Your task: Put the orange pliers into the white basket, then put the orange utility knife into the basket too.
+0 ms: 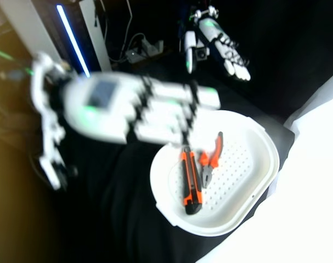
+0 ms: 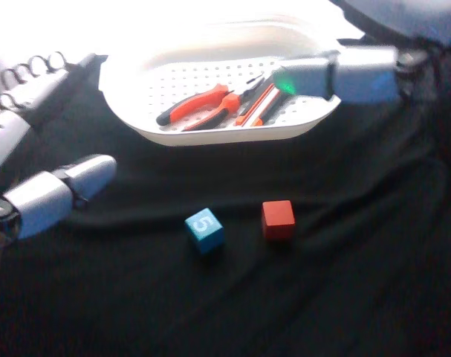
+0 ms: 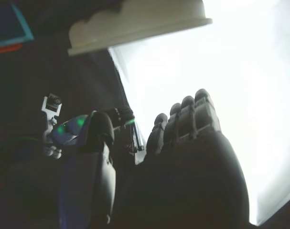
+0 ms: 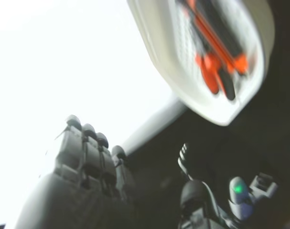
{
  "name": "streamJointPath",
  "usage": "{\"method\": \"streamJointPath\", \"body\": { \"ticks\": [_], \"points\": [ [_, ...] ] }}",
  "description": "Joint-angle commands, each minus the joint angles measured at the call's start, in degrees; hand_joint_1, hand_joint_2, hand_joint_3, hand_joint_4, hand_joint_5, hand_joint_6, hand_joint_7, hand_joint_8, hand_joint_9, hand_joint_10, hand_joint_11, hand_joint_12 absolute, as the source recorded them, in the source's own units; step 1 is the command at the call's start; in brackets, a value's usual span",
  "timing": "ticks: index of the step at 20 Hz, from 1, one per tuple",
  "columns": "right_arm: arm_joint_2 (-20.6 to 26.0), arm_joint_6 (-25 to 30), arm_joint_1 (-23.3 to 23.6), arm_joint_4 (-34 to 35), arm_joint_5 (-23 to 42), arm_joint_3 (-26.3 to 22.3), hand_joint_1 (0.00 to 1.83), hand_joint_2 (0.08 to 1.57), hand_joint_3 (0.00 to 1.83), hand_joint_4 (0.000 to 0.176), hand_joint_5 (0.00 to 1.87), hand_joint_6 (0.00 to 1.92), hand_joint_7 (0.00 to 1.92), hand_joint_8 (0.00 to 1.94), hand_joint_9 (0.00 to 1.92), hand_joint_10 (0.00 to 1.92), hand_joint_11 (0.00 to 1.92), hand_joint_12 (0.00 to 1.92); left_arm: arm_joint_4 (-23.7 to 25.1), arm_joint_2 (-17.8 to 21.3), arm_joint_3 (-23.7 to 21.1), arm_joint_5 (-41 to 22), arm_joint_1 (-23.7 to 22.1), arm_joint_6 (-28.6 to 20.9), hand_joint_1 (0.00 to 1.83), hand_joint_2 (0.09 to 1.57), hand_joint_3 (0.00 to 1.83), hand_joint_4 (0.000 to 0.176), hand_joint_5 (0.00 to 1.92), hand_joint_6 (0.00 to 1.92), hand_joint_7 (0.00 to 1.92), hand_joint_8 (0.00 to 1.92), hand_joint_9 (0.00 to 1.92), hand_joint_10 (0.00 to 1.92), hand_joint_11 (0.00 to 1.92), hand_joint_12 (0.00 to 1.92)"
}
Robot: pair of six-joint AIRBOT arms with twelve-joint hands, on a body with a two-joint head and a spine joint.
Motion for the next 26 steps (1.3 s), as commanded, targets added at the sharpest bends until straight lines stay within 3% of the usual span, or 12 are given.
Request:
{"method": "streamJointPath", "body": {
  "ticks": [1,3,5,7,9,12,13,15,18,20,24,26],
  "points": [
    [1.0,0.0,0.0,0.6,9.8,-0.6,0.21,1.17,0.01,0.129,0.0,0.0,0.0,0.0,0.0,0.0,0.0,0.0,1.2,0.7,-0.2,-8.7,-0.3,-0.2,0.58,1.26,0.0,0.113,0.0,0.0,0.0,0.0,0.0,0.0,0.0,0.0],
    [5.0,0.0,-3.8,1.6,14.8,-3.9,0.24,1.17,0.01,0.159,0.0,0.0,0.0,0.0,0.0,0.0,0.0,0.0,1.1,1.9,-1.0,-10.4,0.6,-0.2,0.63,1.27,0.0,0.075,0.0,0.0,0.0,0.0,0.0,0.0,0.0,0.0],
    [8.8,0.0,-7.7,2.8,20.1,-7.0,0.25,1.16,0.0,0.124,0.0,0.0,0.0,0.0,0.0,0.0,0.0,0.0,1.0,3.2,-2.0,-12.7,1.5,-0.1,0.5,1.24,0.0,0.121,0.0,0.0,0.0,0.0,0.0,0.0,0.0,0.0],
    [11.5,0.0,-10.8,3.8,23.8,-9.1,0.22,1.15,0.0,0.106,0.0,0.0,0.0,0.0,0.0,0.0,0.0,0.0,1.0,4.2,-2.5,-14.4,2.3,-0.1,0.42,1.23,0.0,0.114,0.0,0.0,0.0,0.0,0.0,0.0,0.0,0.0],
    [14.1,-0.1,-13.2,4.6,27.5,-10.9,0.2,1.12,0.0,0.157,0.0,0.0,0.0,0.0,0.0,0.0,0.0,0.0,1.0,5.8,-3.4,-16.7,3.5,0.1,0.36,1.22,0.0,0.136,0.0,0.0,0.0,0.0,0.0,0.0,0.0,0.0],
    [17.5,-6.4,-16.3,8.1,35.0,-14.9,0.21,1.1,0.0,0.155,0.0,0.0,0.0,0.0,0.0,0.0,0.0,0.0,0.6,7.1,-4.3,-19.7,4.7,1.1,0.22,1.16,0.0,0.121,0.0,0.0,0.0,0.0,0.0,0.0,0.0,0.0],
    [20.0,-7.6,-18.6,9.0,40.9,-16.6,0.25,1.13,0.0,0.139,0.0,0.0,0.0,0.0,0.0,0.0,0.0,0.0,0.8,8.2,-4.7,-21.9,5.1,1.2,0.21,1.16,0.0,0.098,0.0,0.0,0.0,0.0,0.0,0.0,0.0,0.0],
    [21.3,-7.6,-18.9,9.0,43.8,-17.3,0.28,1.08,0.0,0.088,0.0,0.0,0.0,0.0,0.0,0.0,0.0,0.0,1.4,9.3,-5.3,-23.1,5.3,1.7,0.17,1.1,0.0,0.163,0.0,0.0,0.0,0.0,0.0,0.0,0.0,0.0],
    [21.7,-7.7,-19.1,9.0,47.3,-17.3,0.22,1.1,0.0,0.066,0.0,0.0,0.0,0.0,0.0,0.0,0.0,0.0,2.8,10.0,-5.2,-23.1,5.3,2.3,0.23,1.07,0.0,0.176,0.0,0.0,0.0,0.0,0.0,0.0,0.0,0.0],
    [23.6,-7.7,-19.1,9.5,50.5,-17.9,0.23,1.11,0.0,0.031,0.0,0.0,0.0,0.0,0.0,0.0,0.0,0.0,3.7,10.9,-5.2,-23.1,5.0,2.2,0.24,1.07,0.0,0.176,0.0,0.0,0.0,0.0,0.0,0.0,0.0,0.0],
    [24.4,-7.7,-20.1,12.6,55.1,-17.9,0.39,1.05,0.0,0.049,0.0,0.0,0.0,0.0,0.0,0.0,0.0,0.0,5.8,11.9,-3.9,-23.1,0.7,2.4,0.4,1.16,0.02,0.174,0.0,0.0,0.0,0.0,0.0,0.0,0.0,0.0],
    [24.4,-7.6,-21.8,13.4,58.4,-17.9,0.4,1.08,0.0,0.072,0.0,0.0,0.0,0.0,0.0,0.0,0.0,0.0,7.1,12.0,-3.1,-23.1,-2.2,2.7,0.48,1.21,0.02,0.12,0.04,0.02,0.0,0.0,0.0,0.0,0.0,0.0]
  ]
}}
